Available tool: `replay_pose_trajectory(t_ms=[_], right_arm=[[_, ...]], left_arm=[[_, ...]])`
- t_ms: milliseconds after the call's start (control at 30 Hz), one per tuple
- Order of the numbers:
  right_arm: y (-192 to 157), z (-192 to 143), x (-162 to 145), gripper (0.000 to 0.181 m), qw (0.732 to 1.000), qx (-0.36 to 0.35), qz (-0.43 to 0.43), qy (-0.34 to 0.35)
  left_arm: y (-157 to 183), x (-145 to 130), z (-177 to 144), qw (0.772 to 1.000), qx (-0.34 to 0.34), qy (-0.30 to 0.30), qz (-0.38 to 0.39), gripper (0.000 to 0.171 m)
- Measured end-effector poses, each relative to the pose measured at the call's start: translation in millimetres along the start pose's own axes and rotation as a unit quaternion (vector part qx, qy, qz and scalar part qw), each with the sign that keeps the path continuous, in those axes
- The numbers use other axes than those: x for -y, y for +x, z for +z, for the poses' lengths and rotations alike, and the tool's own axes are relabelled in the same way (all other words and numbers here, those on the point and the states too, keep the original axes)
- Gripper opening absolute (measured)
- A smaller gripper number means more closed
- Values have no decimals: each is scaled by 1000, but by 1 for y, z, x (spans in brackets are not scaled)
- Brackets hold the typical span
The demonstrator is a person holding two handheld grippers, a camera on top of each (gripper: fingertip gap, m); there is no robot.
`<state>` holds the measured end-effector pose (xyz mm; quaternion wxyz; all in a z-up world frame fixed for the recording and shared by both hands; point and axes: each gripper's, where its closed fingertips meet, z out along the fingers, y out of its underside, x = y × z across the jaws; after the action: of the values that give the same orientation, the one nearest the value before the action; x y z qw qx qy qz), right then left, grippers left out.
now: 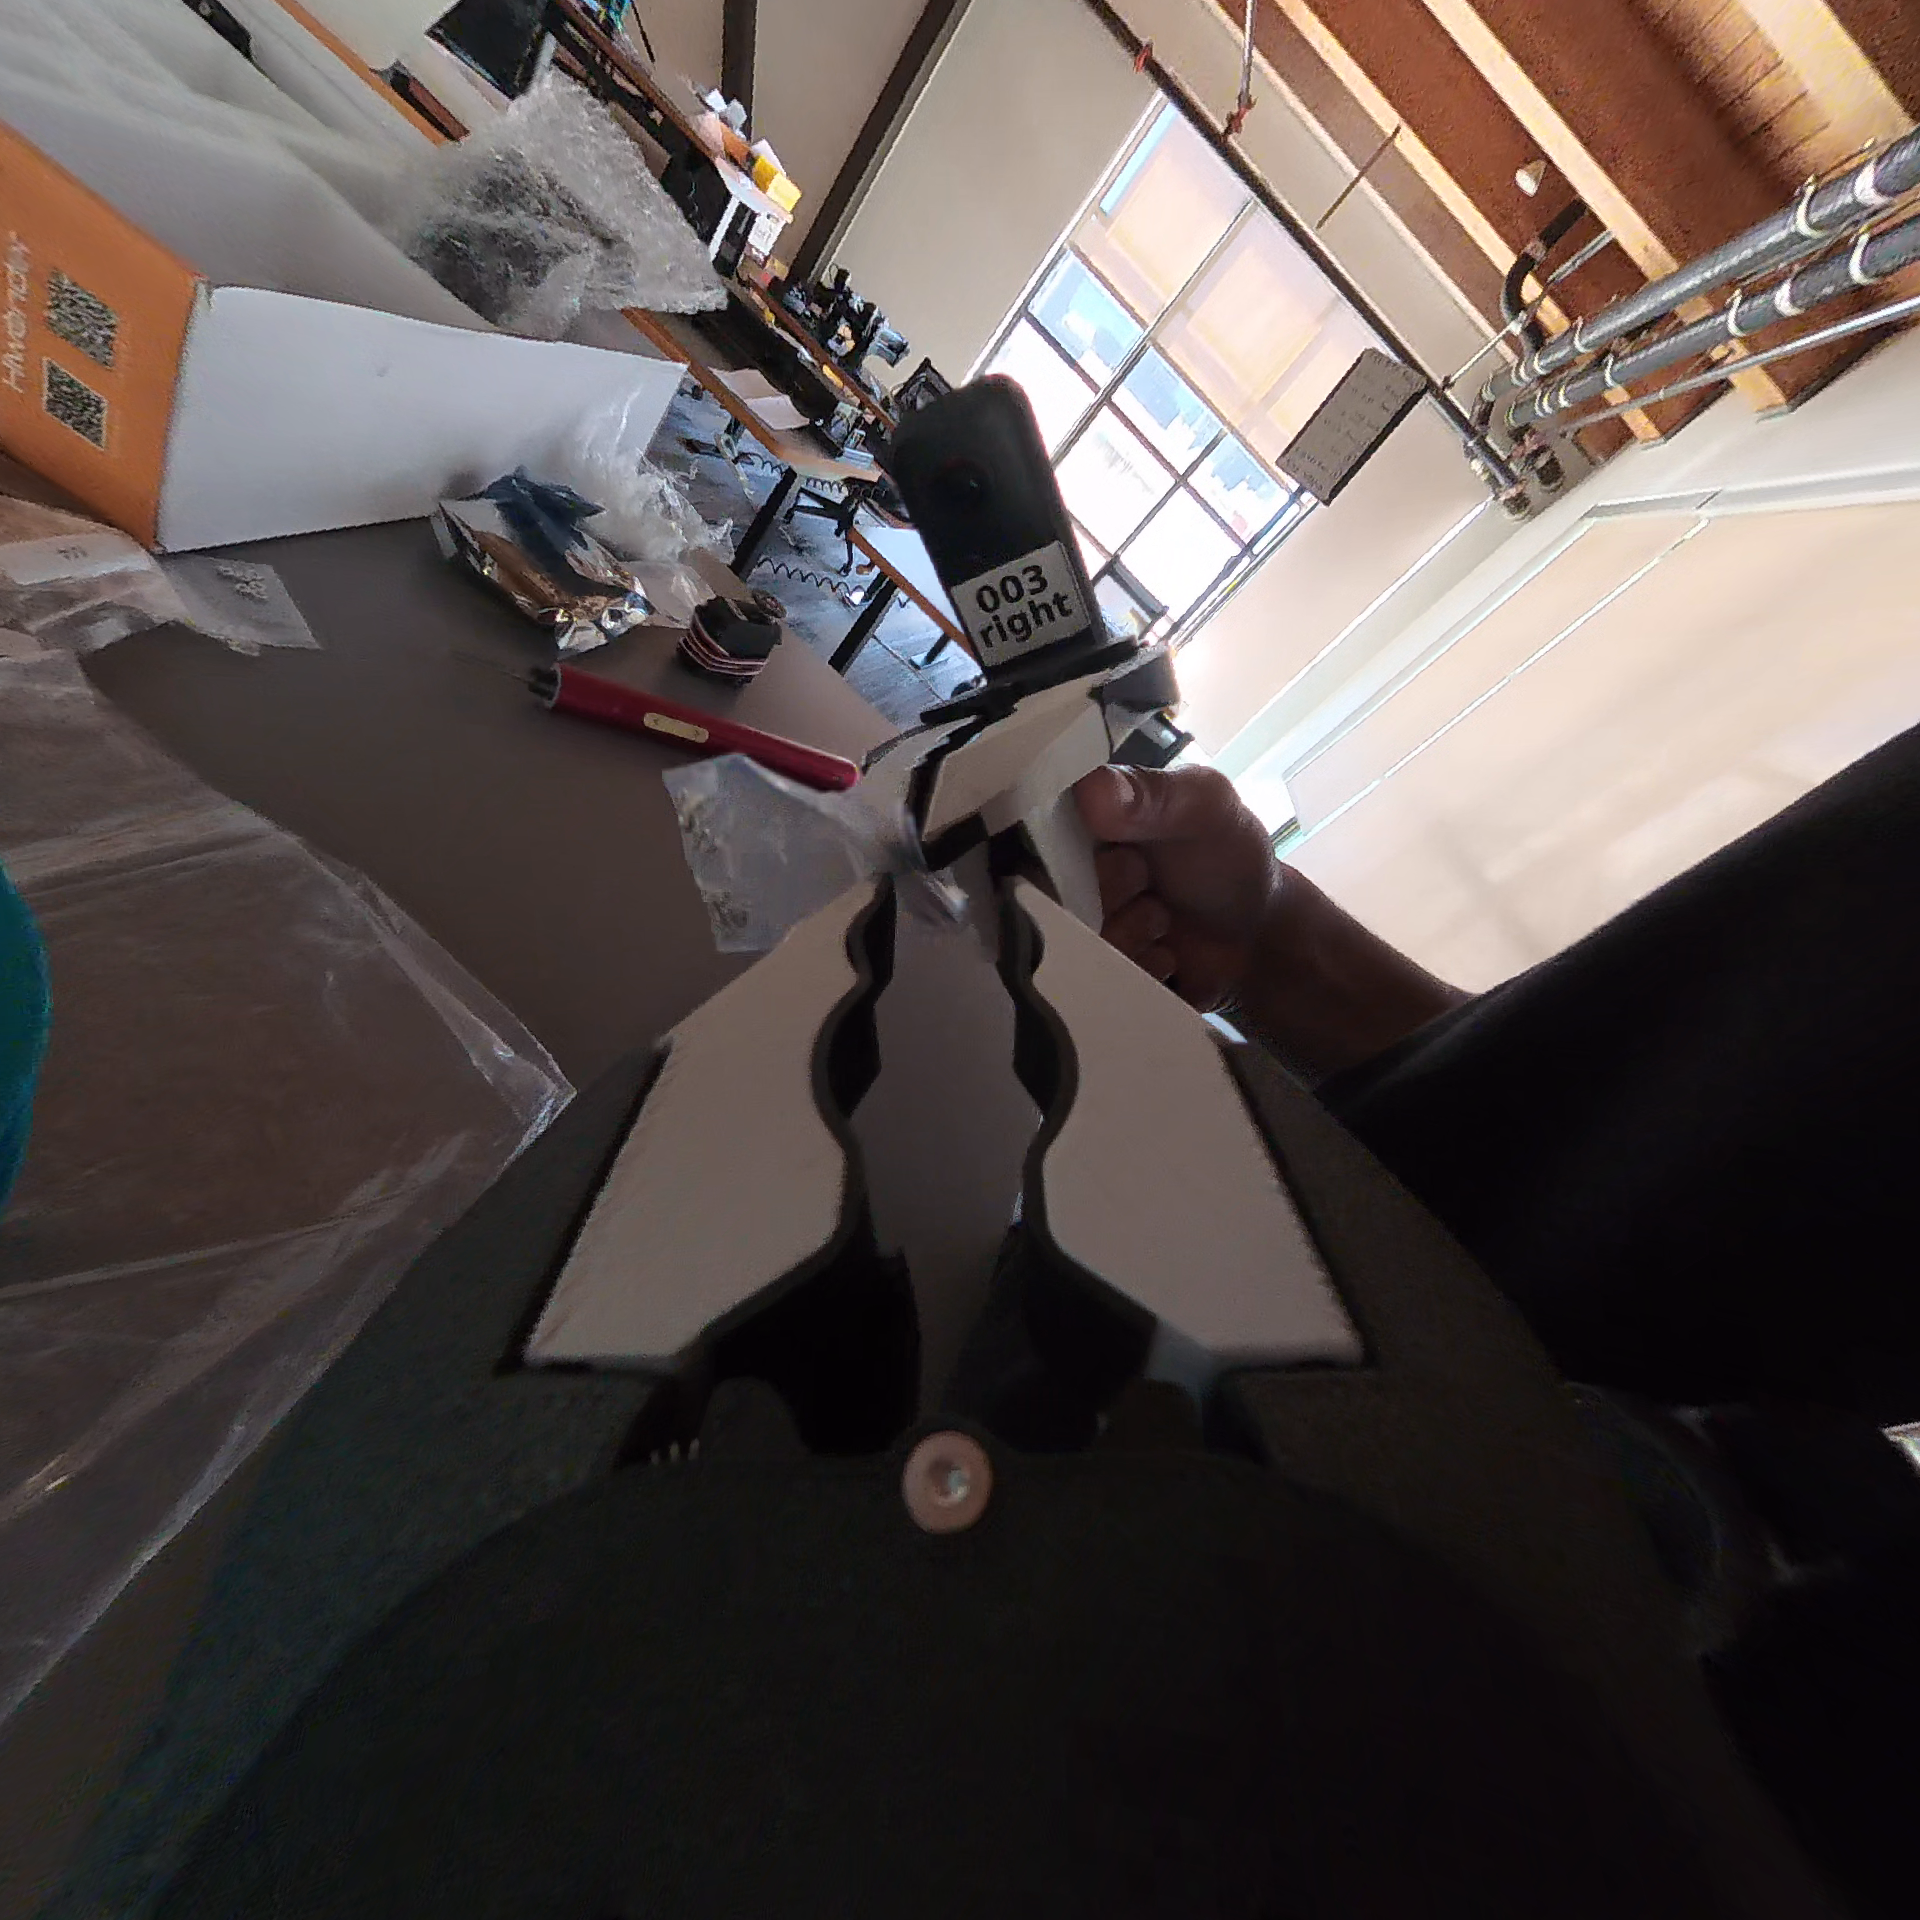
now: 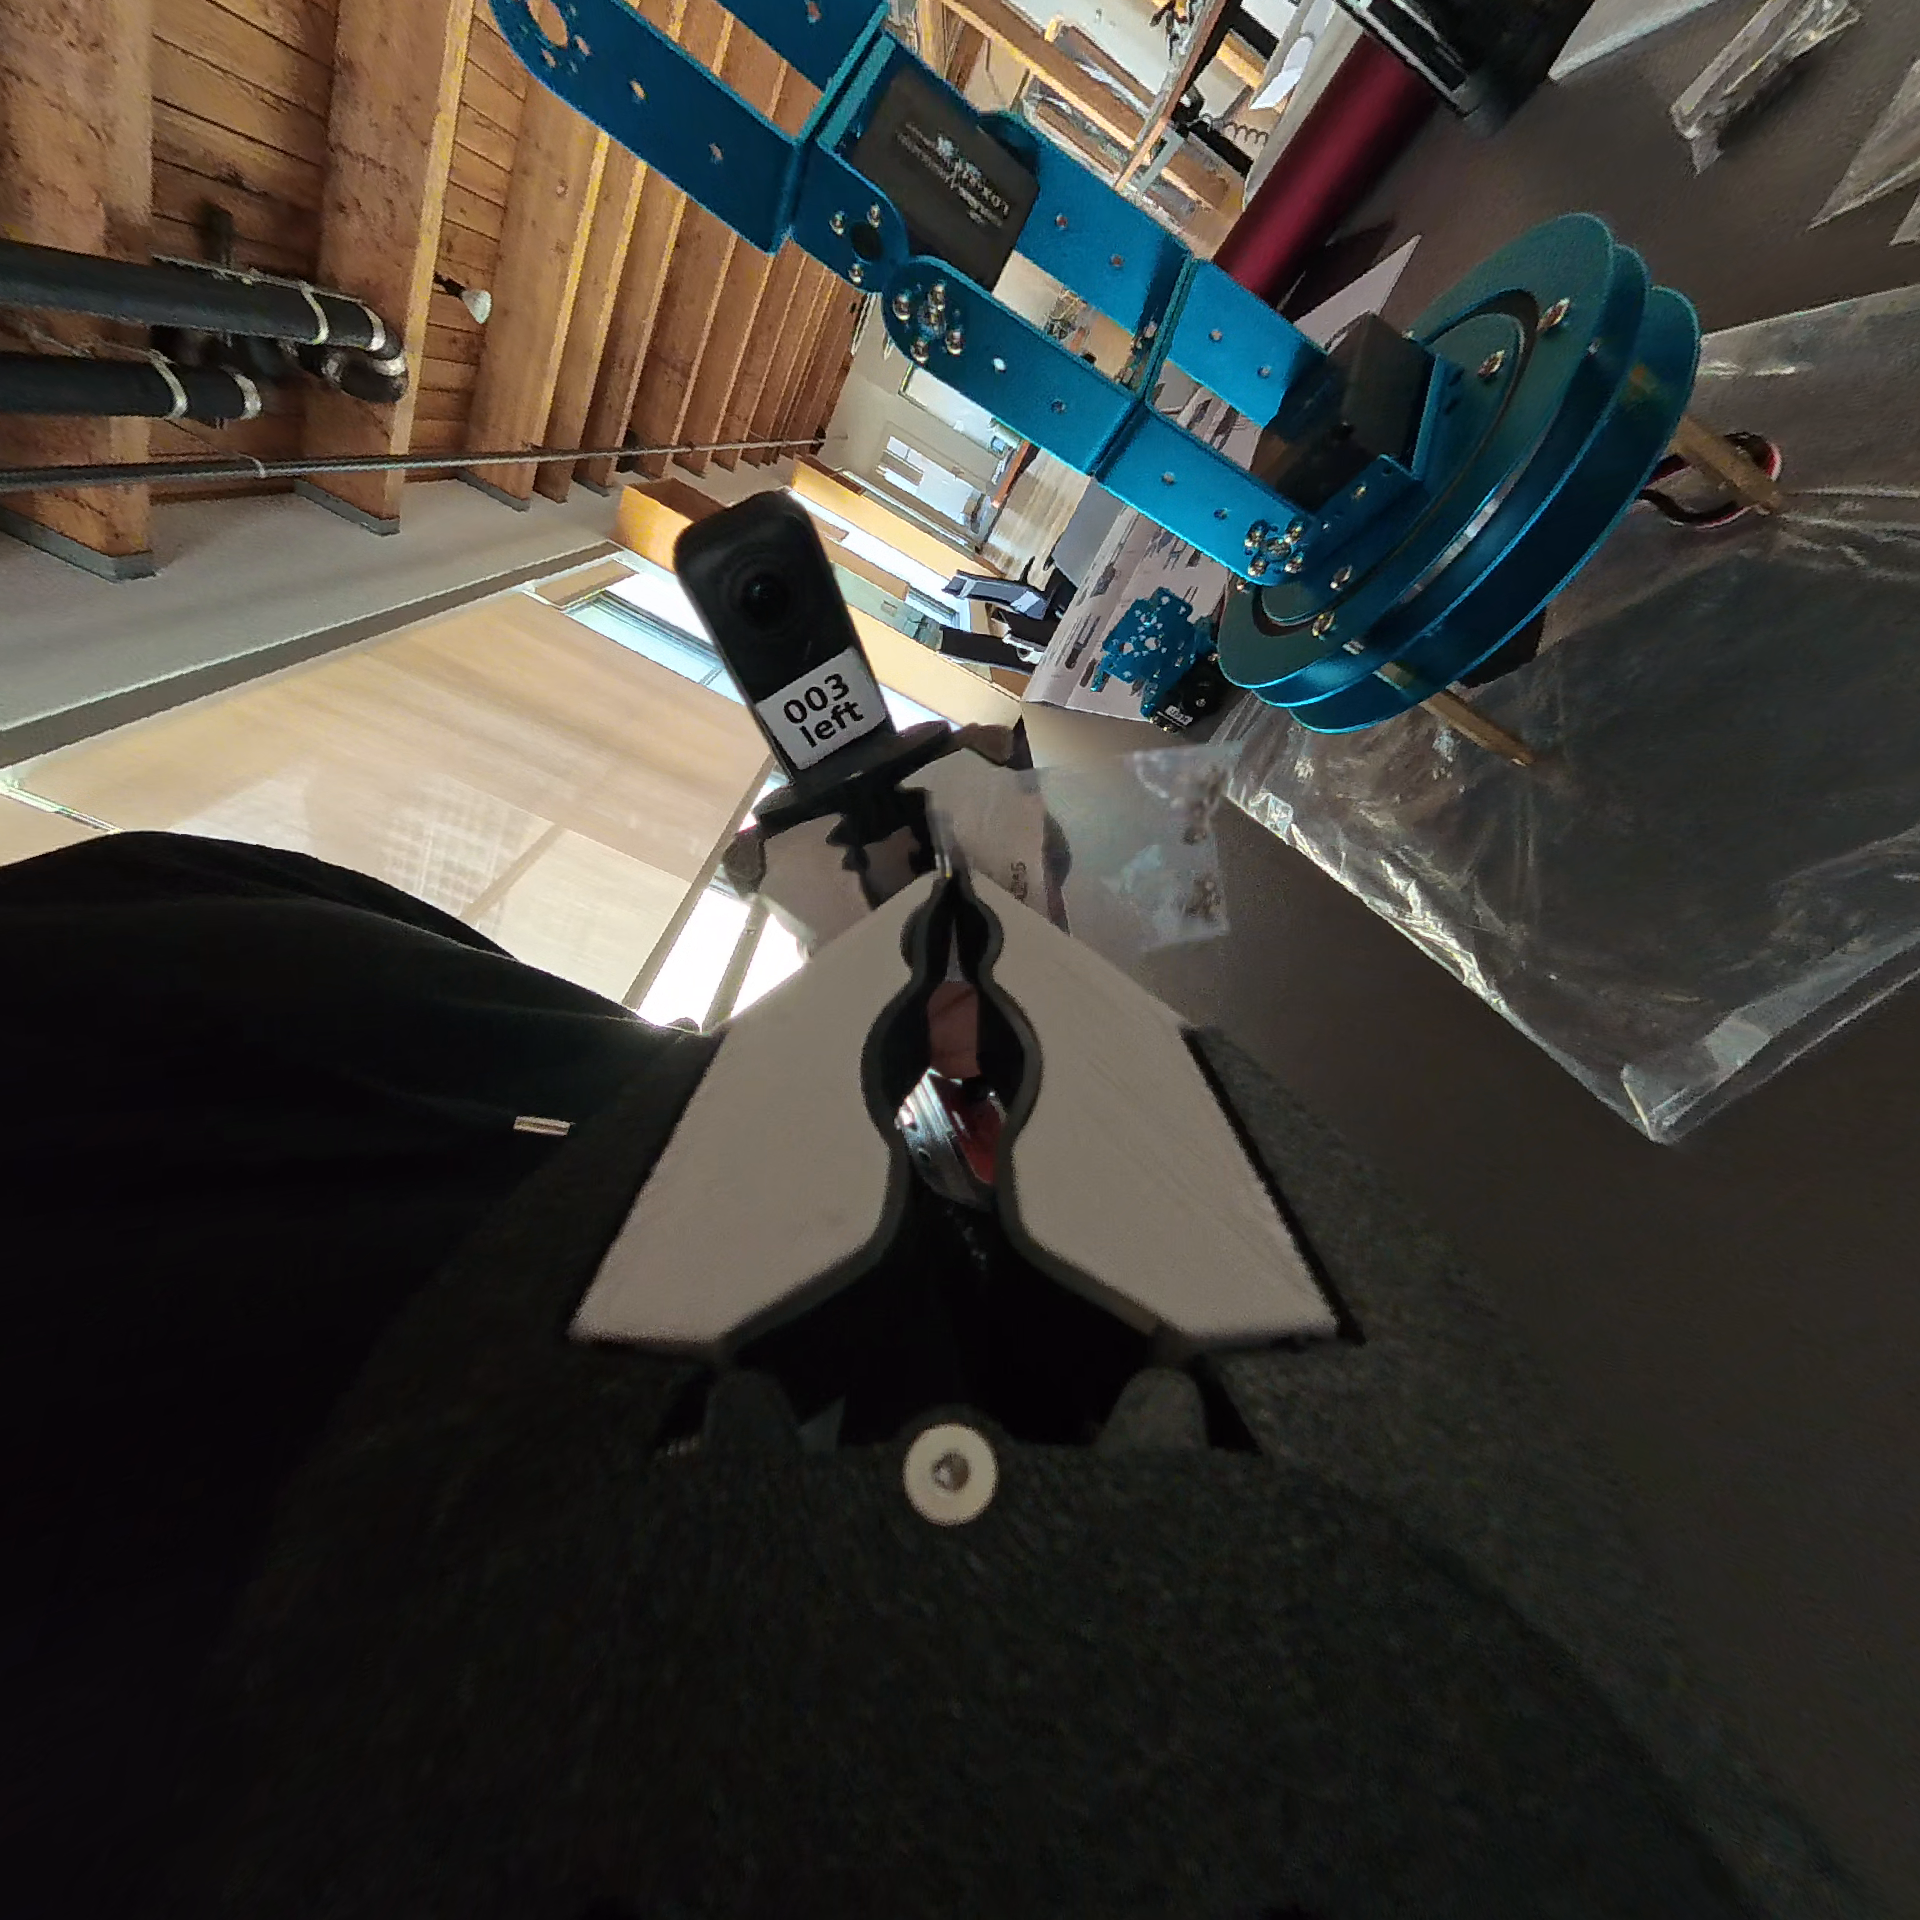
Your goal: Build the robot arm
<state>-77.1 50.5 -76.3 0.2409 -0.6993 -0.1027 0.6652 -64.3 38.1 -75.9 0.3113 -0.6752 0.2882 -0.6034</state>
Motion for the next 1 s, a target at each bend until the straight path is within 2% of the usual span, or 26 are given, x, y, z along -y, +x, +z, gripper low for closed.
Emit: replay_pose_trajectory(t_ms=[67,233,500,900,967,1000], right_arm=[[-3,1,-1,0,1000,9,-1,-3],[-7,3,0,0,1000,19,0,-2],[-19,3,1,0,994,88,55,20],[-13,3,2,0,1000,8,-23,5],[-10,3,2,0,999,-10,-38,-1],[-8,2,1,0,999,-20,-45,-6]], left_arm=[[-1,2,-2,1000,-2,6,-5,10],[-1,4,-4,1000,-11,17,-17,7],[9,10,-9,998,-45,31,-29,3],[4,10,-11,997,-47,37,-56,3],[4,10,-11,996,-51,36,-66,6],[6,9,-11,995,-59,35,-71,13]])
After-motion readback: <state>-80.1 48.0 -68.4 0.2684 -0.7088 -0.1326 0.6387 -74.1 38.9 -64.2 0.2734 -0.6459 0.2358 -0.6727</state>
